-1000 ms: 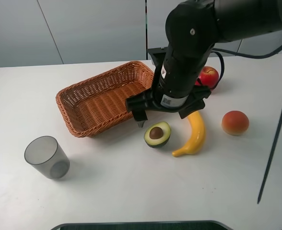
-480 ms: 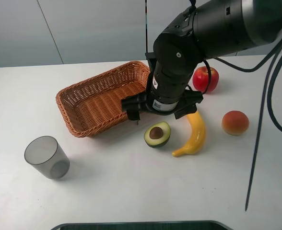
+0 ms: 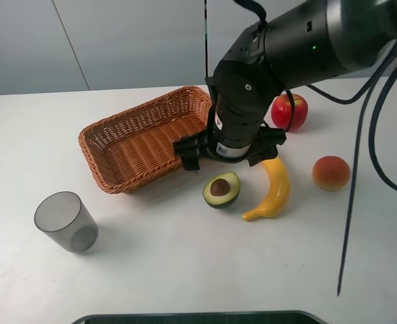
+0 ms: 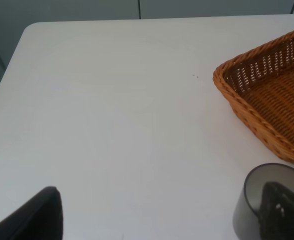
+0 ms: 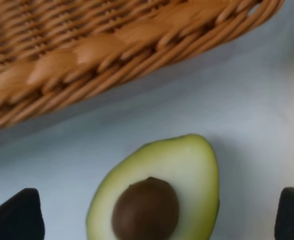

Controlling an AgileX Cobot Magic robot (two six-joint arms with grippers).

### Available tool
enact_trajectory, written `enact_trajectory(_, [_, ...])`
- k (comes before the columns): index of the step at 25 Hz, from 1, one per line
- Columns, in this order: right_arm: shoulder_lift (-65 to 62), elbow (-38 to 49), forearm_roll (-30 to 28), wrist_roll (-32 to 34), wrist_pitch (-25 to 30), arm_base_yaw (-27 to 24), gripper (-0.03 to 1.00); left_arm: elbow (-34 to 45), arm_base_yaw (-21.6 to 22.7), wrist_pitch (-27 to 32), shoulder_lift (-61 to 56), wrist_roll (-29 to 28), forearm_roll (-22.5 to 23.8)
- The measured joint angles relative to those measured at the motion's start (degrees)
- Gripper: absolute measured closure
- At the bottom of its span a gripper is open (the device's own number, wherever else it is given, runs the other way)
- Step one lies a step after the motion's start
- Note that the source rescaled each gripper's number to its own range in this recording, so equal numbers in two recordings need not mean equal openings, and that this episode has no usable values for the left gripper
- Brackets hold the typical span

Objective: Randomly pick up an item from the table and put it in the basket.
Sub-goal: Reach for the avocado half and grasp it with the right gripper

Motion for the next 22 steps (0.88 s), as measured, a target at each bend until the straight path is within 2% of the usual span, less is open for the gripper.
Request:
enact_trajectory(8, [2.97,0.00,-0.54,0.29,-4.04,0.00,-0.03,0.00,0.00,0.00,0.00,-0.11,0.00])
enact_trajectory(22, [8.62,0.00,-1.29,0.55,-4.21,0.00,-0.03,0.00,0.00,0.00,0.00,-0.11,0.00])
